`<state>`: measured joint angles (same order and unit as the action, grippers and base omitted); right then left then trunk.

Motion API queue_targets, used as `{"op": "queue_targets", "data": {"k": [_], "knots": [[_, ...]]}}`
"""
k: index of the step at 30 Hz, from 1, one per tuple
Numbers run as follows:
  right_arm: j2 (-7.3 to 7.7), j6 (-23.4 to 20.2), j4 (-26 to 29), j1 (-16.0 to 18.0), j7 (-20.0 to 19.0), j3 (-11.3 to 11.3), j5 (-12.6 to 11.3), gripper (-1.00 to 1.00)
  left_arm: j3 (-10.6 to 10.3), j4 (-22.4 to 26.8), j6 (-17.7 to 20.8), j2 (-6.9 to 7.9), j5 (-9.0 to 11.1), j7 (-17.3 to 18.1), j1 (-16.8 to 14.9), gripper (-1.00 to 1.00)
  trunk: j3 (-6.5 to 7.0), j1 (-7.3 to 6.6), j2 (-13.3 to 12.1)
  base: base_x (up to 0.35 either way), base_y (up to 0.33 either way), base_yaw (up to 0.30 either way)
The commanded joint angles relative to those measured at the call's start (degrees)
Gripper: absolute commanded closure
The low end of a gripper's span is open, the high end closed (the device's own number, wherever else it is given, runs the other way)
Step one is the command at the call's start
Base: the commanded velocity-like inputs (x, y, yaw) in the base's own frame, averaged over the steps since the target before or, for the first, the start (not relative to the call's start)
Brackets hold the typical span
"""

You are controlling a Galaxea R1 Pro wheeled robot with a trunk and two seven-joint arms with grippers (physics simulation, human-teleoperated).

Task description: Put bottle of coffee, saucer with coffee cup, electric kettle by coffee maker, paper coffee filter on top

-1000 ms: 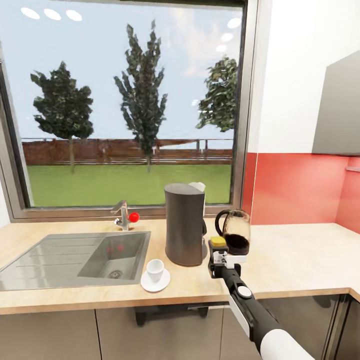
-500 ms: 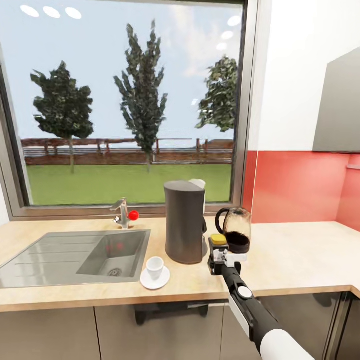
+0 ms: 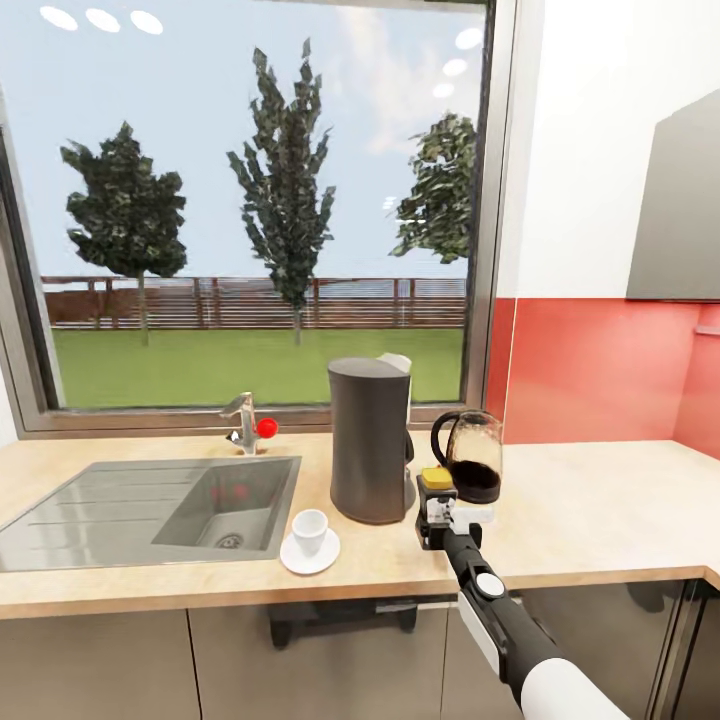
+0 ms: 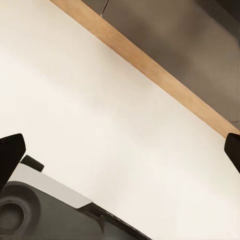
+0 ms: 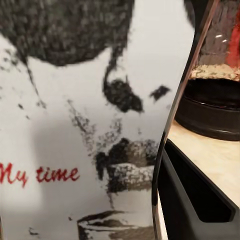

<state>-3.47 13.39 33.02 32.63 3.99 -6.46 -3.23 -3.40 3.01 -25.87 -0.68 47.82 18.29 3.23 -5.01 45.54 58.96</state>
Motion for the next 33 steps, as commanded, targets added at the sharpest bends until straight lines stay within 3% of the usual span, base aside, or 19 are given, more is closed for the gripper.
{"op": "queue_targets", "data": {"k": [1, 8, 12, 17, 22, 33], "knots": [[0.04, 0.24, -0.06, 0.06, 0.40, -0.38, -0.48, 1.00, -0.34, 0.07, -0.08, 0.00, 0.58, 0.20, 0.02, -1.00, -0.07, 0.01, 0.05, 0.000, 0.000, 0.000], [-0.01, -0.17, -0.06, 0.06, 0.40, -0.40, -0.46, 1.00, -0.41, 0.07, -0.14, -0.14, 0.45, 0.17, 0.02, -1.00, -0.07, 0.01, 0.05, 0.000, 0.000, 0.000], [-0.05, -1.04, -0.06, 0.06, 0.77, -0.52, -0.47, 1.00, -0.46, 0.03, -0.14, -0.19, 0.43, 0.17, 0.02, -1.00, -0.79, 0.89, 1.66, 0.000, 0.000, 0.000], [-0.08, -6.29, -0.04, 0.06, 1.27, -0.99, -0.31, 1.00, -0.47, -0.06, -0.14, -0.20, 0.43, 0.17, 0.02, -1.00, -1.15, 1.33, 2.46, 0.000, 0.000, 0.000], [-0.11, -6.58, -0.01, 0.06, 1.35, -1.01, -0.29, 1.00, -0.47, -0.11, -0.09, -0.20, 0.43, 0.17, 0.02, -1.00, -1.69, 1.99, 3.66, 0.000, 0.000, 0.000], [-0.05, -5.86, -0.03, 0.06, 1.28, -1.01, -0.29, 1.00, -0.47, -0.11, -0.14, -0.20, 0.43, 0.17, 0.02, -1.00, -1.69, 1.99, 3.66, 0.000, 0.000, 0.000]]}}
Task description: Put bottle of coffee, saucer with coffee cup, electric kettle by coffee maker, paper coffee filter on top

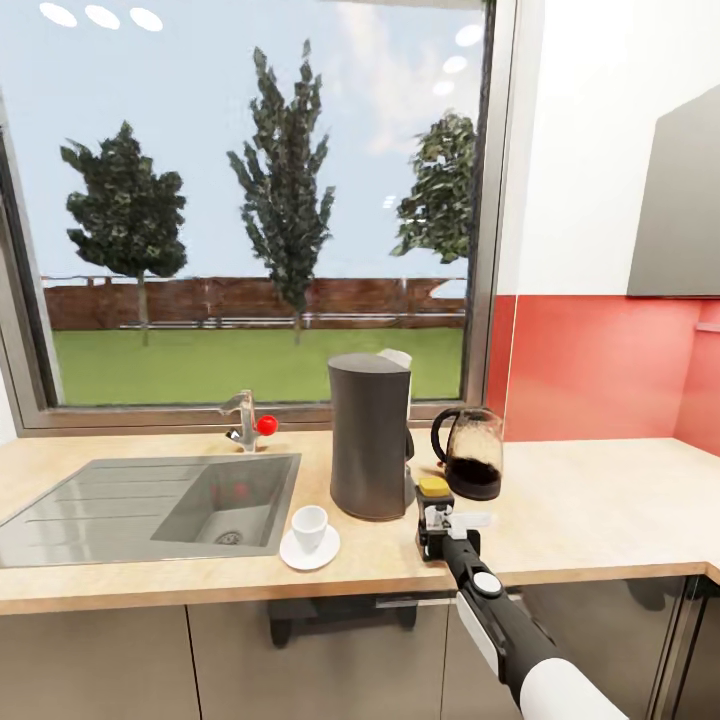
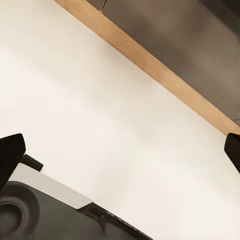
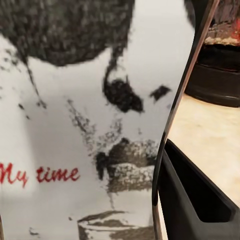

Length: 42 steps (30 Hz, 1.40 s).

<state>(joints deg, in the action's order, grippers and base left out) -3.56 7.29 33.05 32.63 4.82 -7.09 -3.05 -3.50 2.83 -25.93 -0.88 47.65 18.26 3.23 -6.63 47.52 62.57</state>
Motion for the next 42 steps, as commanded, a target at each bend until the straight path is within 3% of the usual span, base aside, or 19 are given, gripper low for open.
{"op": "queue_targets", "data": {"k": [1, 12, 19, 29, 33, 40, 41, 42], "knots": [[0.04, 0.25, -0.07, 0.06, 0.45, -0.40, -0.46, 1.00, -0.36, 0.07, -0.09, 0.00, 0.60, 0.20, 0.02, -1.00, -0.07, 0.01, 0.05, 0.000, 0.000, 0.000], [0.03, 0.18, -0.05, 0.06, 0.45, -0.39, -0.46, 1.00, -0.41, 0.07, -0.09, -0.08, 0.60, 0.12, 0.02, -1.00, -0.07, 0.01, 0.05, 0.064, 0.000, 0.000], [0.00, 0.09, -0.07, 0.06, 0.50, -0.39, -0.46, 1.00, -0.58, 0.07, -0.09, -0.09, 0.54, -0.63, 0.02, -1.00, -1.33, 1.55, 2.86, 0.005, 0.000, 0.000], [-0.05, -0.24, -0.04, 0.06, 0.62, -0.39, -0.20, 1.00, -0.57, 0.07, -0.09, -0.08, 0.60, -0.77, 0.02, -1.00, -1.33, 1.55, 2.86, 0.000, 0.000, 0.000], [-0.10, -0.25, -0.08, 0.06, 0.63, -0.38, 0.78, 1.00, -0.61, 0.07, -0.09, -0.09, 0.58, -0.77, 0.02, -1.00, -2.04, 2.42, 4.46, 0.000, 0.000, 0.000], [-0.14, -0.18, -0.07, 0.06, 0.63, -0.38, 1.03, 1.00, -0.61, 0.07, -0.09, -0.09, 0.60, -0.77, 0.02, -1.00, -2.04, 2.42, 4.46, 0.000, 0.000, 0.000], [-0.14, -0.17, -0.08, 0.06, 0.63, -0.38, 1.03, -1.00, -0.62, 0.07, -0.09, -0.09, 0.60, -0.77, 0.02, -1.00, -2.04, 2.42, 4.46, 0.000, 0.000, 0.000], [-0.24, -0.17, -0.08, 0.06, 0.63, -0.38, 1.04, -1.00, -0.62, 0.07, -0.03, -0.09, 0.60, -0.77, 0.02, -1.00, -2.04, 2.42, 4.46, 0.000, 0.000, 0.000]]}}
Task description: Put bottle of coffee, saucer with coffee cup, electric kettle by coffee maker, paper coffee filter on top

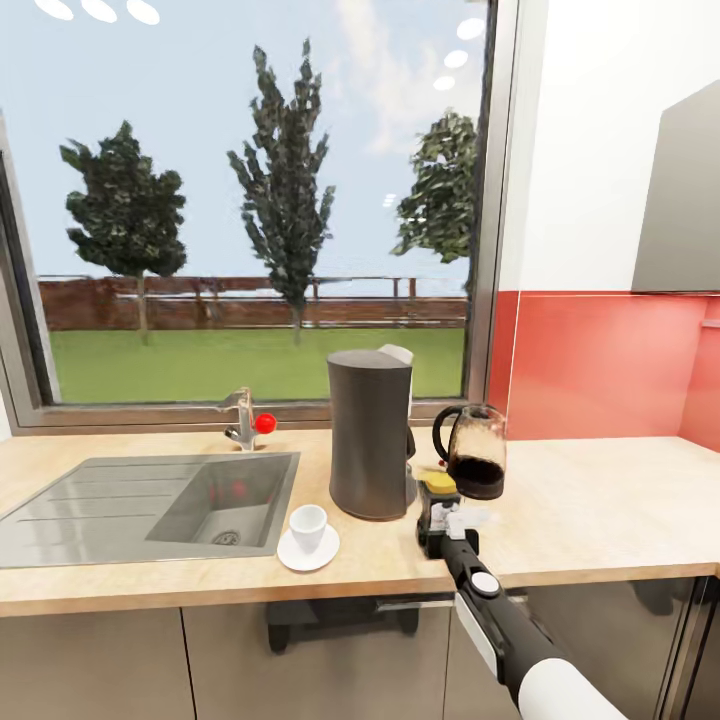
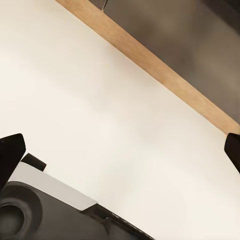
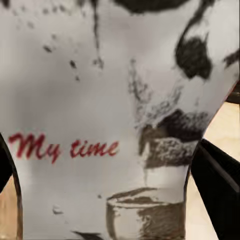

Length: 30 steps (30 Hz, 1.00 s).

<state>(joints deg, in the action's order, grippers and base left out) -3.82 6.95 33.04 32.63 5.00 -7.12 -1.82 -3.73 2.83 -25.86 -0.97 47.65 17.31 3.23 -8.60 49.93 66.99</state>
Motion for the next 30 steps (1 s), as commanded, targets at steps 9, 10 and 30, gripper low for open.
{"op": "queue_targets", "data": {"k": [9, 10, 30], "knots": [[-0.04, 0.09, -0.07, 0.06, 0.37, -0.35, -0.20, -1.00, -0.38, 0.07, -0.07, 0.00, 0.60, 0.19, 0.02, -1.00, -0.06, 0.01, 0.05, 0.000, 0.000, 0.000], [-0.04, 0.09, -0.06, 0.06, 0.37, -0.35, -0.20, -1.00, -0.39, 0.07, -0.07, 0.00, 0.60, 0.19, 0.02, -1.00, -0.06, 0.01, 0.05, 0.000, 0.000, 0.000], [-0.04, 0.08, -0.07, 0.06, 0.18, -0.42, -0.13, -1.00, -0.40, -0.02, 0.16, 0.00, 0.60, 0.15, 0.02, -1.00, -0.06, 0.01, 0.05, -0.104, 0.000, 0.000]]}}
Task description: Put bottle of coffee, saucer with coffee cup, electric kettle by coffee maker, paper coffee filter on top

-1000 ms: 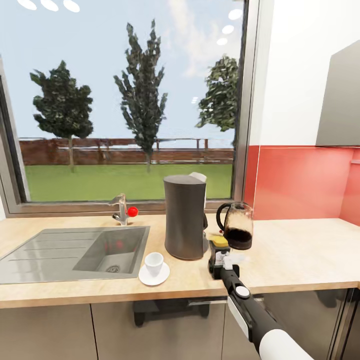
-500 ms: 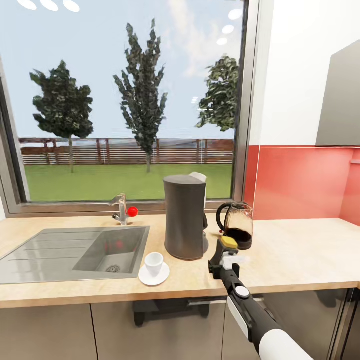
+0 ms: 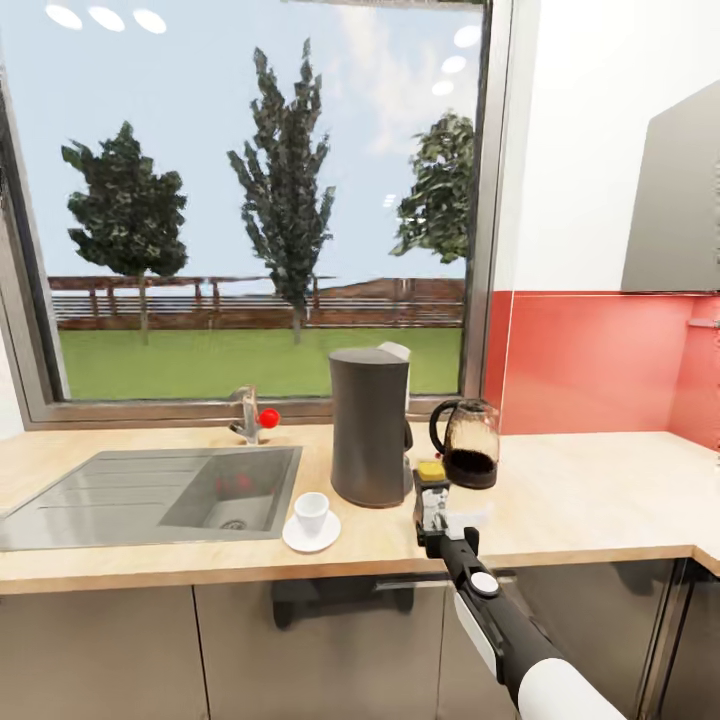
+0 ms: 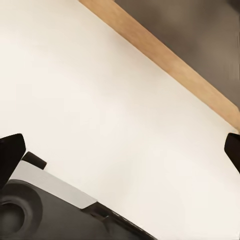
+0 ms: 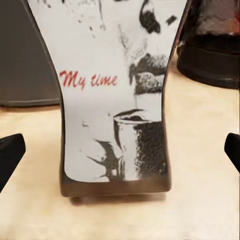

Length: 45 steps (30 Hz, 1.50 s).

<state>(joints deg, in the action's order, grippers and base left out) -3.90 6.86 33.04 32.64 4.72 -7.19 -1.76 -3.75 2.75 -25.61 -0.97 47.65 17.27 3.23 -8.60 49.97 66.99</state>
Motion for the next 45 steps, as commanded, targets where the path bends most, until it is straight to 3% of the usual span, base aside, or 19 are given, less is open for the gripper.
{"op": "queue_targets", "data": {"k": [1, 13, 19, 24, 28, 33, 34, 37, 41, 43, 45], "knots": [[0.03, 0.17, -0.07, 0.06, 0.43, -0.36, -0.18, -1.00, -0.39, 0.07, -0.08, 0.00, 0.60, 0.16, 0.02, -1.00, -0.07, -0.03, 0.05, -0.322, 0.000, 0.000], [0.12, -0.30, 0.13, 0.06, 0.04, -0.29, -0.09, -1.00, -0.39, 0.06, 0.12, 0.01, 0.60, 0.13, 0.02, -1.00, -0.07, -0.03, 0.05, -0.311, 0.000, 0.000], [0.01, -7.47, 1.43, 0.06, 0.10, 0.06, -0.65, -1.00, -0.39, 0.06, 0.12, 0.00, 0.60, 0.13, 0.02, -1.00, -0.07, -0.03, 0.05, -0.305, 0.000, 0.000], [0.03, -22.67, 7.49, 0.06, -0.11, 1.16, -1.91, -1.00, -0.39, 0.06, 0.12, 0.00, 0.60, 0.13, 0.02, -1.00, -0.07, -0.03, 0.05, -0.236, 0.000, 0.000], [0.03, -37.58, 9.91, 0.06, -0.31, 1.77, -5.07, -1.00, -0.39, 0.06, 0.12, 0.03, 0.60, 0.13, 0.02, -1.00, -0.07, -0.03, 0.05, -0.050, 0.000, 0.000], [-0.53, -51.71, 10.19, 0.06, -0.75, 1.63, -7.39, -1.00, -0.14, 0.06, -0.07, 0.15, 0.85, 0.11, 0.02, -1.00, -0.07, -0.03, 0.05, -0.012, 0.000, 0.000], [-1.45, -56.76, 9.87, 0.06, -0.93, 1.53, -7.51, -1.00, 0.11, 0.06, -0.25, 0.24, 1.01, -0.01, 0.02, -1.00, -0.07, -0.03, 0.05, -0.003, 0.000, 0.000], [-2.44, -61.35, 6.29, 0.06, -0.74, 0.66, -7.22, -1.00, 0.63, 0.11, -0.25, 1.00, 1.74, -1.94, 0.02, -1.00, -0.07, -0.03, 0.05, -0.001, 0.000, 0.000], [-3.13, -59.22, -2.57, 0.06, -0.29, -5.28, -4.64, -1.00, 1.06, 0.19, 0.14, 2.52, 2.93, -7.16, 0.02, -1.00, -0.07, -0.03, 0.05, 0.000, 0.000, 0.000], [-3.39, -52.20, -9.61, 0.02, -0.13, -9.20, -3.41, -1.00, 1.09, 0.24, 0.28, 3.08, 3.11, -9.89, 0.02, -1.00, -0.07, -0.03, 0.05, 0.000, 0.000, 0.000], [-3.72, -45.57, -17.83, -0.02, -0.05, -10.80, -2.88, -1.00, 1.10, 0.36, 0.33, 3.29, 3.17, -10.96, 0.02, -1.00, -0.07, -0.03, 0.05, 0.000, 0.000, 0.000]]}}
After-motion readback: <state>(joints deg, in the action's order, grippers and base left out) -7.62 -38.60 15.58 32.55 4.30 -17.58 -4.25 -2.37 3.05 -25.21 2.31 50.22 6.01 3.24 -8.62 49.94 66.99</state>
